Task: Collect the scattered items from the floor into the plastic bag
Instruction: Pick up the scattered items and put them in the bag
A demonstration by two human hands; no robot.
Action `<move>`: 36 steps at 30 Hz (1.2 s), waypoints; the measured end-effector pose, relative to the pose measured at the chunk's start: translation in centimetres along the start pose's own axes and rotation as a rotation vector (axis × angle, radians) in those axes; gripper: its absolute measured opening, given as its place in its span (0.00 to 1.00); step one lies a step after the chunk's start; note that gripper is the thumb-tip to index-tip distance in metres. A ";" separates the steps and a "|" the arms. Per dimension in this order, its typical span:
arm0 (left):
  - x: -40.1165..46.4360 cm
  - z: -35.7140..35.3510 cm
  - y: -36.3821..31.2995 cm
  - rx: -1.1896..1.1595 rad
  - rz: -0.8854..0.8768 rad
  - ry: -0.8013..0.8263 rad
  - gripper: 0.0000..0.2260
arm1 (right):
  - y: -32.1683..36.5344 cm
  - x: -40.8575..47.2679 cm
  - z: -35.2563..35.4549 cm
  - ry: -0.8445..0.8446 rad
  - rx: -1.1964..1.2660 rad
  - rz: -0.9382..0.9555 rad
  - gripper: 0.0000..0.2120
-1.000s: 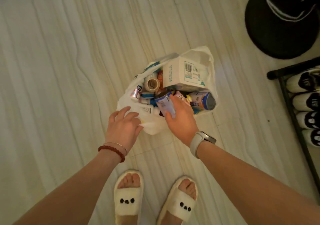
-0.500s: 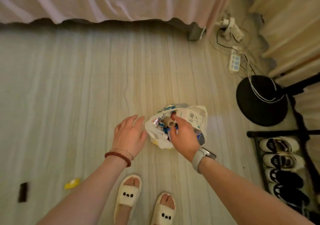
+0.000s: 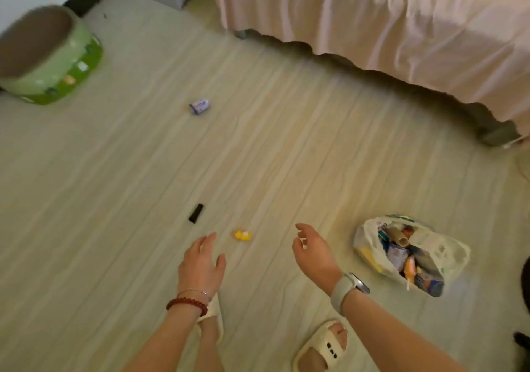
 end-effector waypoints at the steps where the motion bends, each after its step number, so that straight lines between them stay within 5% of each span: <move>1: 0.6 1.1 2.1 -0.027 0.031 0.001 0.23 | 1.5 0.6 -1.8 0.019 -0.012 -0.002 0.19; 8: 10.4 5.6 15.5 -0.096 0.077 0.080 0.22 | 6.7 9.5 -15.5 0.043 -0.047 -0.104 0.18; 17: 26.3 -3.7 26.3 0.048 0.104 0.301 0.22 | -1.8 24.5 -27.6 0.109 -0.471 -0.148 0.23; 22: 36.2 -13.3 29.6 -0.037 0.122 0.163 0.25 | -10.4 33.8 -33.6 0.105 -0.723 -0.168 0.30; 28: 45.4 -22.5 30.6 0.187 0.058 0.045 0.32 | -18.9 41.1 -37.1 0.072 -1.004 0.037 0.29; 32: 44.5 -23.4 30.7 0.249 -0.006 -0.019 0.23 | -19.4 40.2 -35.9 0.088 -0.845 0.033 0.20; 36: 39.0 -21.7 27.7 -0.050 0.000 0.106 0.19 | -17.2 35.6 -33.1 0.039 -0.468 -0.052 0.21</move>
Point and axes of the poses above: each hand's wrist, its own x-axis towards the middle knuckle, its own z-axis out of the back of the hand, y = z × x, the point moved 1 cm from there along x, towards the middle knuckle, and after that the axes turned 6 degrees about y, right-handed, at the moved point
